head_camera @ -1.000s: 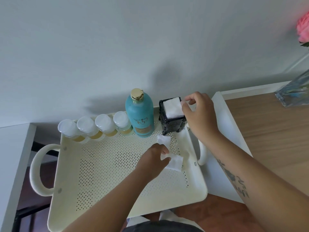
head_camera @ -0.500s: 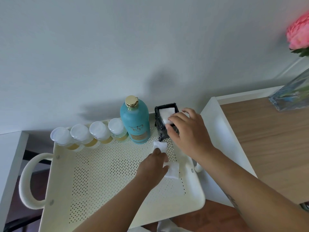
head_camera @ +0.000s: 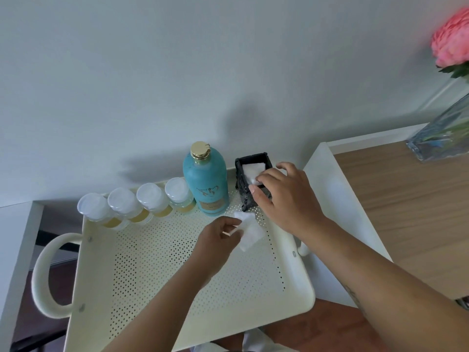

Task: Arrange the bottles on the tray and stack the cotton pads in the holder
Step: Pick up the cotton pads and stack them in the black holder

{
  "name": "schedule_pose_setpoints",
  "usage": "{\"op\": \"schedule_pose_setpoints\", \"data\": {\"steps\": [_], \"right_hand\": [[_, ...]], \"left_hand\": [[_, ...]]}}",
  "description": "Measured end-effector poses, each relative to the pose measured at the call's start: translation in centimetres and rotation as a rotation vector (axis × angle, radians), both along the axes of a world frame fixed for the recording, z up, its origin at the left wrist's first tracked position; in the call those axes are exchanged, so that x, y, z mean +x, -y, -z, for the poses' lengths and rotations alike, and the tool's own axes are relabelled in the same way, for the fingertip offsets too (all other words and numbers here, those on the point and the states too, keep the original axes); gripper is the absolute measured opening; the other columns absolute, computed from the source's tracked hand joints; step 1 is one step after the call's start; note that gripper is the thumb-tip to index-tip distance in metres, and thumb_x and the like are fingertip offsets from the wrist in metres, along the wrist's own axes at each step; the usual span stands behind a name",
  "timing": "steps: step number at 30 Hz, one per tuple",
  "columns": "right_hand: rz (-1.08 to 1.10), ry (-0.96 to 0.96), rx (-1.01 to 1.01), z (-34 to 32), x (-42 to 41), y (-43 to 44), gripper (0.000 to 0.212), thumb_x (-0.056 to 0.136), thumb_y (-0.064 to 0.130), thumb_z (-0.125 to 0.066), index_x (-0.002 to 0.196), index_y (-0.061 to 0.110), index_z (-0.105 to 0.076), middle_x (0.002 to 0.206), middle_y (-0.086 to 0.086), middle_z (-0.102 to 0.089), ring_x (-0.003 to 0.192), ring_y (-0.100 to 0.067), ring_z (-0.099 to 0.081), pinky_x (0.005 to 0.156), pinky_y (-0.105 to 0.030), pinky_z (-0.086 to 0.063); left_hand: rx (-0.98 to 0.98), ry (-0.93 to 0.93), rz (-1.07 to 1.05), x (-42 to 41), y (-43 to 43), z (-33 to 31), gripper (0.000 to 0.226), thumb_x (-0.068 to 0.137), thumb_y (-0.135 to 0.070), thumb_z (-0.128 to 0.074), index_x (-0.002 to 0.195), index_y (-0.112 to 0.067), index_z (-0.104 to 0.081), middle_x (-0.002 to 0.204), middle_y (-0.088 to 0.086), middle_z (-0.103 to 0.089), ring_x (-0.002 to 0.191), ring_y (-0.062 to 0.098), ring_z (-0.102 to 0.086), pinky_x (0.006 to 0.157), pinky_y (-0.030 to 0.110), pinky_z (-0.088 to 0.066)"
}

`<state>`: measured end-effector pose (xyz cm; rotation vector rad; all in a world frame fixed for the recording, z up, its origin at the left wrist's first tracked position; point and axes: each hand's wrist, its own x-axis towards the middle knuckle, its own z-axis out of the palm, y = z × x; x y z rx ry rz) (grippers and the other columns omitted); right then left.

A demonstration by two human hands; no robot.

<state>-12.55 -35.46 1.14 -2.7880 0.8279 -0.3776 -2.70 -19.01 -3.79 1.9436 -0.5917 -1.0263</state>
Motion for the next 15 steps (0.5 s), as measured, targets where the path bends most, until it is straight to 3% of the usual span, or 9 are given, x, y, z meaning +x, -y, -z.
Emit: {"op": "schedule_pose_setpoints", "data": {"steps": [4, 9, 12, 15], "right_hand": [[-0.005, 0.035, 0.02, 0.1, -0.3, -0.2, 0.032, 0.094, 0.042, -0.042, 0.104, 0.023, -0.066, 0.11, 0.012, -0.068, 0.115, -0.024, -0.048, 0.091, -0.04, -0.041], [0.063, 0.241, 0.076, -0.7, -1.7, -1.2, 0.03, 0.091, 0.037, -0.053, 0.116, 0.021, -0.061, 0.118, 0.007, -0.063, 0.112, -0.019, -0.049, 0.09, -0.036, -0.042], [0.176, 0.337, 0.149, -1.6, -2.9, -3.3, 0.034, 0.09, 0.046, -0.051, 0.111, 0.022, -0.061, 0.107, 0.009, -0.064, 0.103, -0.013, -0.048, 0.086, -0.031, -0.04], [0.283, 0.364, 0.365, -2.3, -3.3, -5.3, 0.048, 0.084, 0.061, -0.051, 0.114, 0.025, -0.06, 0.105, 0.013, -0.064, 0.101, -0.009, -0.046, 0.084, -0.026, -0.035]], "left_hand": [[-0.085, -0.226, -0.115, 0.9, 0.0, -1.3, 0.006, 0.091, -0.021, -0.065, 0.095, -0.022, -0.069, 0.086, 0.001, -0.072, 0.07, 0.009, -0.061, 0.069, 0.028, -0.051], [-0.227, -0.459, -0.182, 1.2, 0.4, -2.8, 0.009, 0.089, -0.022, -0.068, 0.095, -0.016, -0.064, 0.085, 0.0, -0.07, 0.079, 0.014, -0.062, 0.073, 0.033, -0.046], [-0.29, -0.562, -0.18, 1.0, 0.5, -3.5, 0.013, 0.088, -0.023, -0.069, 0.096, -0.017, -0.061, 0.089, 0.001, -0.068, 0.081, 0.014, -0.061, 0.076, 0.033, -0.045], [-0.331, -0.632, -0.162, 0.8, 0.9, -4.2, 0.012, 0.087, -0.024, -0.069, 0.094, -0.017, -0.062, 0.092, 0.001, -0.067, 0.081, 0.013, -0.061, 0.078, 0.033, -0.045]]}}
